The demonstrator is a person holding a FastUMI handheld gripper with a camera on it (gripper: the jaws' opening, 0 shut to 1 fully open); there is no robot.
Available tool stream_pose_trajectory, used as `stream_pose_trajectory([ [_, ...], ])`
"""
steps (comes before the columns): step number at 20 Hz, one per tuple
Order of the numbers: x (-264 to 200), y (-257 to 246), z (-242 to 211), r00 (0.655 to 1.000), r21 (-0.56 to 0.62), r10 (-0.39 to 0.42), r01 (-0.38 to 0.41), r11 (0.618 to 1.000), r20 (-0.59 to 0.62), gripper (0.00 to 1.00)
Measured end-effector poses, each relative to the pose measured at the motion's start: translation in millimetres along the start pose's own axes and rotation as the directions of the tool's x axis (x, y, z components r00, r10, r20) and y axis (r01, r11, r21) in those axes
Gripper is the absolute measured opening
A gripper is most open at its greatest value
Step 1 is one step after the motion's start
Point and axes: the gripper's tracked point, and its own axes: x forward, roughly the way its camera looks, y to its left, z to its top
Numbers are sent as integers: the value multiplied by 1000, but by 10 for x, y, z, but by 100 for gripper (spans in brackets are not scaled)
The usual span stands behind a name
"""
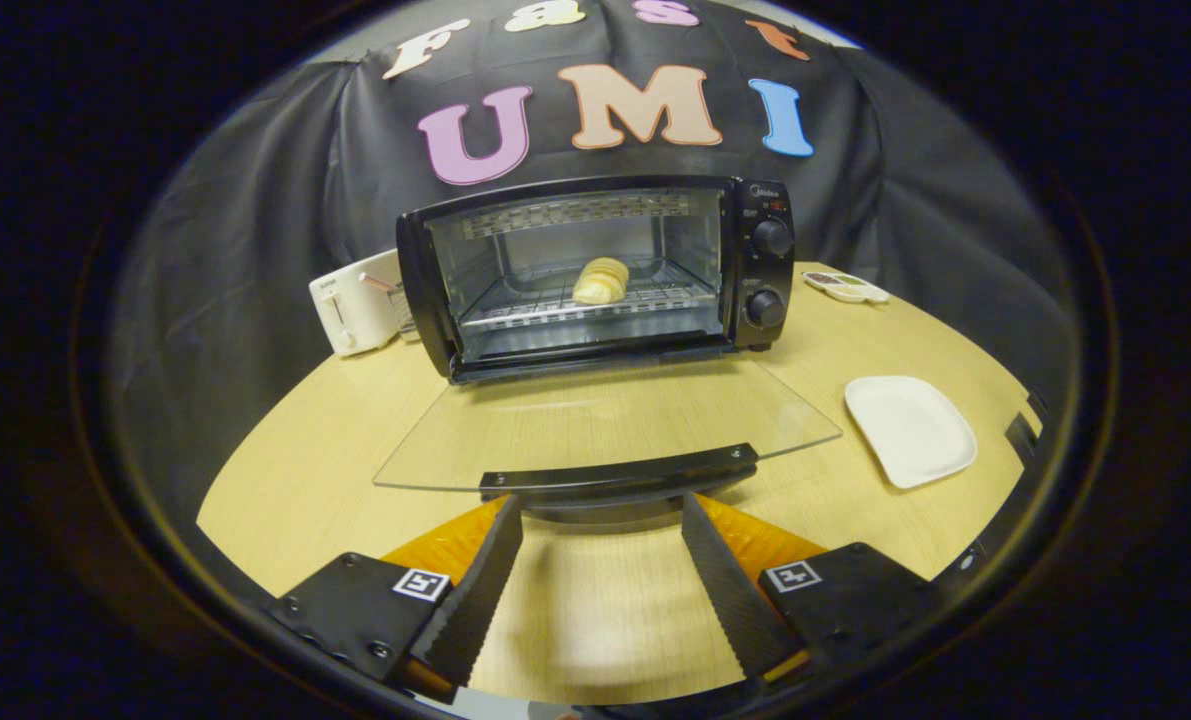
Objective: Open the toaster oven, put the food inside, and close the toaster oven door.
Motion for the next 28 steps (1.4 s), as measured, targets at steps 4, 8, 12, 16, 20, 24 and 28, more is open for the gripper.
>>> stream_pose_trajectory([
  [4,-80,22,251,998,14,8,-9,1000,64,98],
  [8,-118,58,502,993,32,9,-12,999,121,98],
  [12,-138,77,665,989,23,-1,-2,1000,147,98],
  [16,-93,114,876,984,11,-7,5,1000,179,98],
  [20,113,324,983,985,-14,51,-49,999,164,98],
  [24,204,335,1166,980,-35,42,-36,999,195,98],
  [28,328,356,1371,973,-18,59,-57,998,224,98],
])
